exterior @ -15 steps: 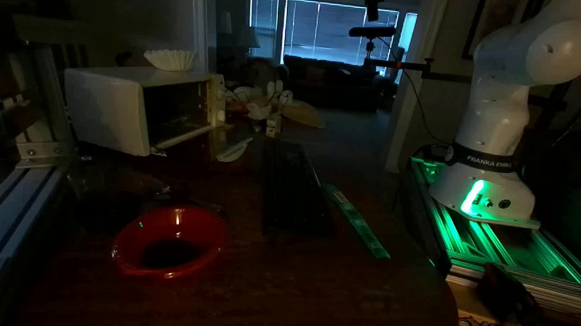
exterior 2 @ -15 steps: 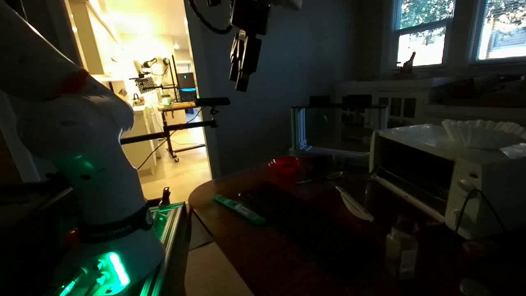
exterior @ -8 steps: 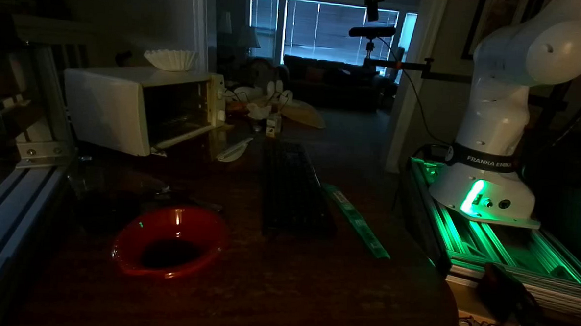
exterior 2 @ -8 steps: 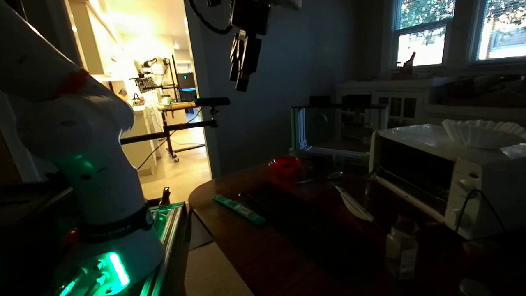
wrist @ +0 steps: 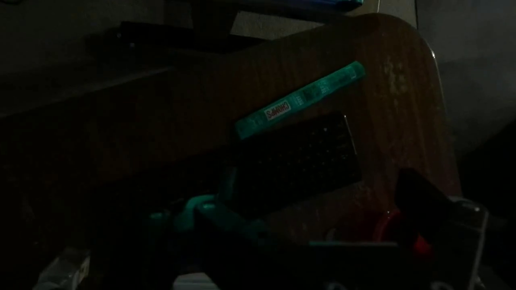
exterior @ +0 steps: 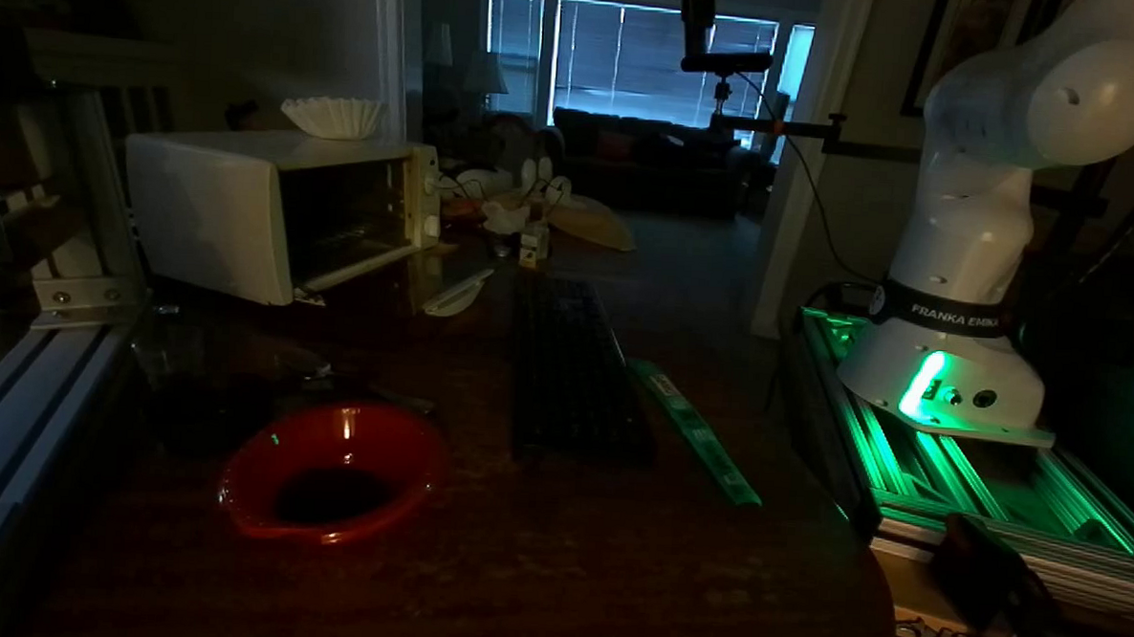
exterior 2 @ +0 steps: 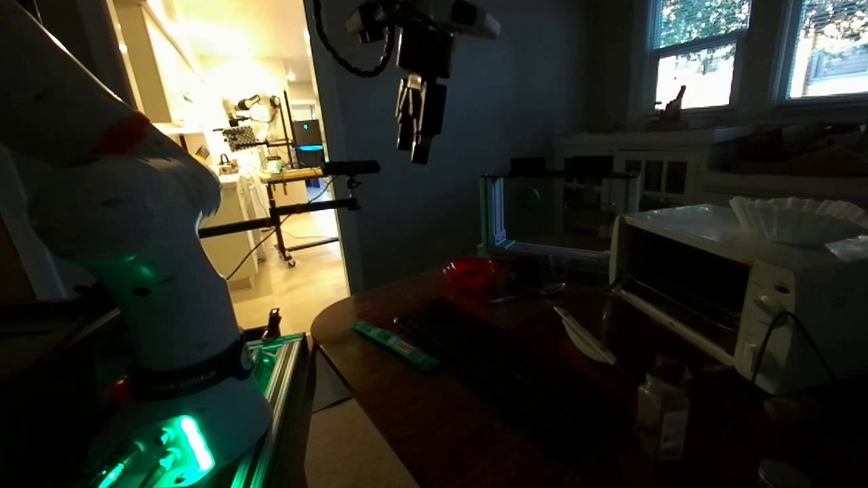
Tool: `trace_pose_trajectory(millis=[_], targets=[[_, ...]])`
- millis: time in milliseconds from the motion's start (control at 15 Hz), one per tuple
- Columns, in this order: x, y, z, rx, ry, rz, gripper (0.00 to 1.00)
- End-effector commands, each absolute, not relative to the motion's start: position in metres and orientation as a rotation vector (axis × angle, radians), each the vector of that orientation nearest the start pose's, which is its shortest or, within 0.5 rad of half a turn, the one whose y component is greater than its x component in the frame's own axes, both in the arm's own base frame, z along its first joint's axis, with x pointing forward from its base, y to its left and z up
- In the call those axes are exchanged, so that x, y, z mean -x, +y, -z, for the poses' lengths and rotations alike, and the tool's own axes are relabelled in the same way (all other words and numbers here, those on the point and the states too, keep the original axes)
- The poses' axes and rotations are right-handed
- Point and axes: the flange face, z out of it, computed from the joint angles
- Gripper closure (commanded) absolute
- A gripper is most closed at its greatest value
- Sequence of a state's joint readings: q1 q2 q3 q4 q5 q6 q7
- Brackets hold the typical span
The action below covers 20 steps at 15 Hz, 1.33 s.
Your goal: Put the silver spoon in the red bowl.
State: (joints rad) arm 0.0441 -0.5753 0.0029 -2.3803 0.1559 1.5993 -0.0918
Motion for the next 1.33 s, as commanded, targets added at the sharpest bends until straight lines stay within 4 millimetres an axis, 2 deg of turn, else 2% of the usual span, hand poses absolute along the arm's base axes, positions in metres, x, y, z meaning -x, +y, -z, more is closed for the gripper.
trace_pose_trajectory(millis=[0,200,400,600,867,1267], targets=[[-0.371,0.082,-0.480,2.996,-0.163,-0.236,0.00],[-0.386,0.126,-0.449,3.027,-0.183,-0.163,0.00],[-0.405,0.156,-0.411,3.056,-0.191,-0.089,0.00],[-0.424,0.172,-0.378,3.054,-0.164,-0.027,0.00],[-0.446,0.186,-0.337,3.064,-0.041,0.047,0.00],[-0.477,0.197,-0.290,3.105,0.200,0.191,0.00]])
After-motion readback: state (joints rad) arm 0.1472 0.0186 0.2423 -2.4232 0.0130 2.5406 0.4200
